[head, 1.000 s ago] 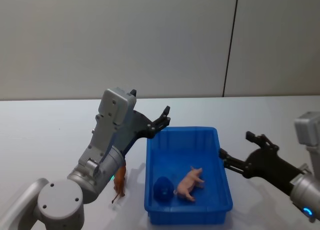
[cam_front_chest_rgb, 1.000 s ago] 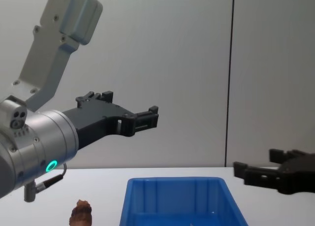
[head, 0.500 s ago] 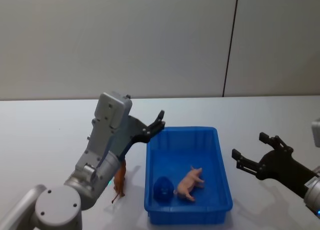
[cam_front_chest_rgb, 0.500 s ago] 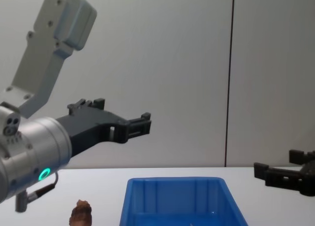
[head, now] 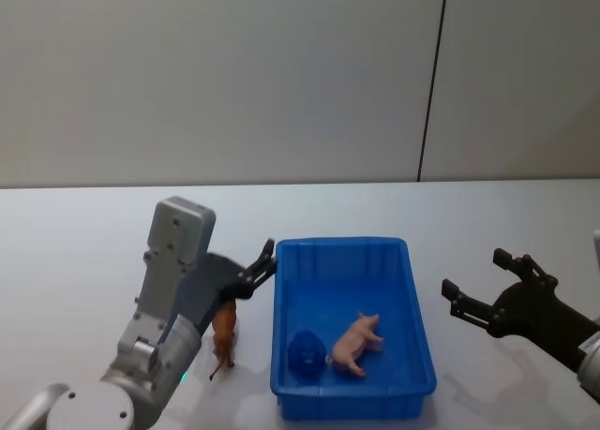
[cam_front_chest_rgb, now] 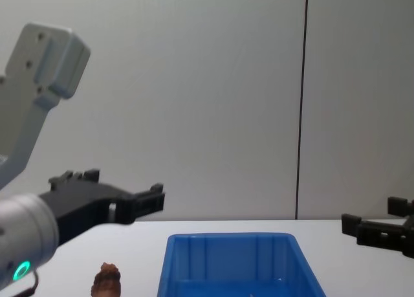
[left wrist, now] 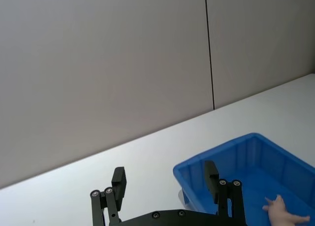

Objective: Pick up the two dolls from the table and place them into the box.

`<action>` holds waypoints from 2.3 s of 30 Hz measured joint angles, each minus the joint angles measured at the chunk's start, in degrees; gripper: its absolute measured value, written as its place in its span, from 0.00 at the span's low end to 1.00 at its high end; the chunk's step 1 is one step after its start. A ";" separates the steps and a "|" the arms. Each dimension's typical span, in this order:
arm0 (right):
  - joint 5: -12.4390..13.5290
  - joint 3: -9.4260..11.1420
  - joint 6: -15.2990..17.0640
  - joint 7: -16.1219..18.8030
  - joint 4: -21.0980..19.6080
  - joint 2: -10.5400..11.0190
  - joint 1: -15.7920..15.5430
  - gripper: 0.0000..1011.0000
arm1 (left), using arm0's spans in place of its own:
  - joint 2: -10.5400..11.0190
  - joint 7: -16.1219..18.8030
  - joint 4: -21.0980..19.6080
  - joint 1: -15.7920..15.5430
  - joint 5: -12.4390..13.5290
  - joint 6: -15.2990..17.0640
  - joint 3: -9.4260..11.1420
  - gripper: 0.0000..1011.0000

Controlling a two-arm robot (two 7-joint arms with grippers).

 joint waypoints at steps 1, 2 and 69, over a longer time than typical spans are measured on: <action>0.03 0.02 -0.03 0.00 -0.01 0.05 -0.03 0.99 | 0.09 0.29 -0.07 0.21 -0.36 0.27 -0.04 0.99; 0.04 0.03 -0.05 0.00 -0.01 0.07 -0.04 0.99 | 0.19 0.47 -0.15 0.43 -0.57 0.46 -0.07 0.99; 0.25 0.20 -0.23 0.00 -0.04 0.34 -0.22 0.99 | -0.21 -8.44 12.21 1.31 -2.58 8.38 -2.13 0.51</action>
